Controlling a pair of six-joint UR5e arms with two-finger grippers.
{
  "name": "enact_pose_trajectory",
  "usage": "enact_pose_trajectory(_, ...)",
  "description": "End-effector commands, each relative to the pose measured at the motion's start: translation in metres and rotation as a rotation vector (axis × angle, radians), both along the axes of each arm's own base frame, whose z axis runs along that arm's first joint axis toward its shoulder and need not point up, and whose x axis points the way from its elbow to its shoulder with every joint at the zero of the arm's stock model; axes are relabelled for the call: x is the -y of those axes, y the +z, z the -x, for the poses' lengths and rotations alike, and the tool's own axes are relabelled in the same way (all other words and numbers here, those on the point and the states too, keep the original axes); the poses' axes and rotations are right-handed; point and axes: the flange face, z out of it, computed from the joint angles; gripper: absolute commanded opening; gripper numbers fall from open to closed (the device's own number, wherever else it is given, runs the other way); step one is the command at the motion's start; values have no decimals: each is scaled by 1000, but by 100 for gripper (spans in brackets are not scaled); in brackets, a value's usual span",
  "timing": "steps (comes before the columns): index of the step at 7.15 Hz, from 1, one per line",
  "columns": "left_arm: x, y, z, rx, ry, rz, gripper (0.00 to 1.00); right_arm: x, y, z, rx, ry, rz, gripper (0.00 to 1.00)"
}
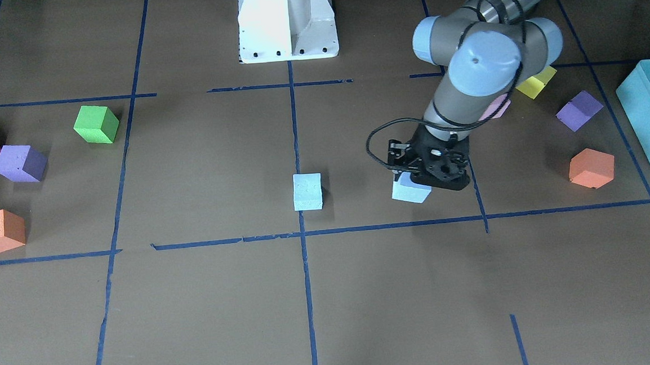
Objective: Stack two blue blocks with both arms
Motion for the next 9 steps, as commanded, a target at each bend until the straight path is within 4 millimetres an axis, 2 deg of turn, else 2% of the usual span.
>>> enact_pose_trajectory(1, -8, -90, -91, 12, -70, 76, 52, 0, 0, 0, 0, 0, -1, 100)
enact_pose_trajectory(2, -16, -108, -131, 45, -93, 53, 52, 0, 0, 0, 0, 0, 1, 100)
enact_pose_trajectory(5, -21, -105, -141, 55, -82, 54, 56, 0, 1, 0, 0, 0, 3, 100)
enact_pose_trajectory(6, -24, -103, -144, 58, -77, 55, 68, 0, 1, 0, 0, 0, 3, 100)
enact_pose_trajectory(7, -27, -103, -146, 61, -73, 56, 71, 0, 1, 0, 0, 0, 3, 100)
enact_pose_trajectory(9, -28, -103, -145, 62, -74, 63, 71, 0, 0, 0, 0, 0, 1, 100)
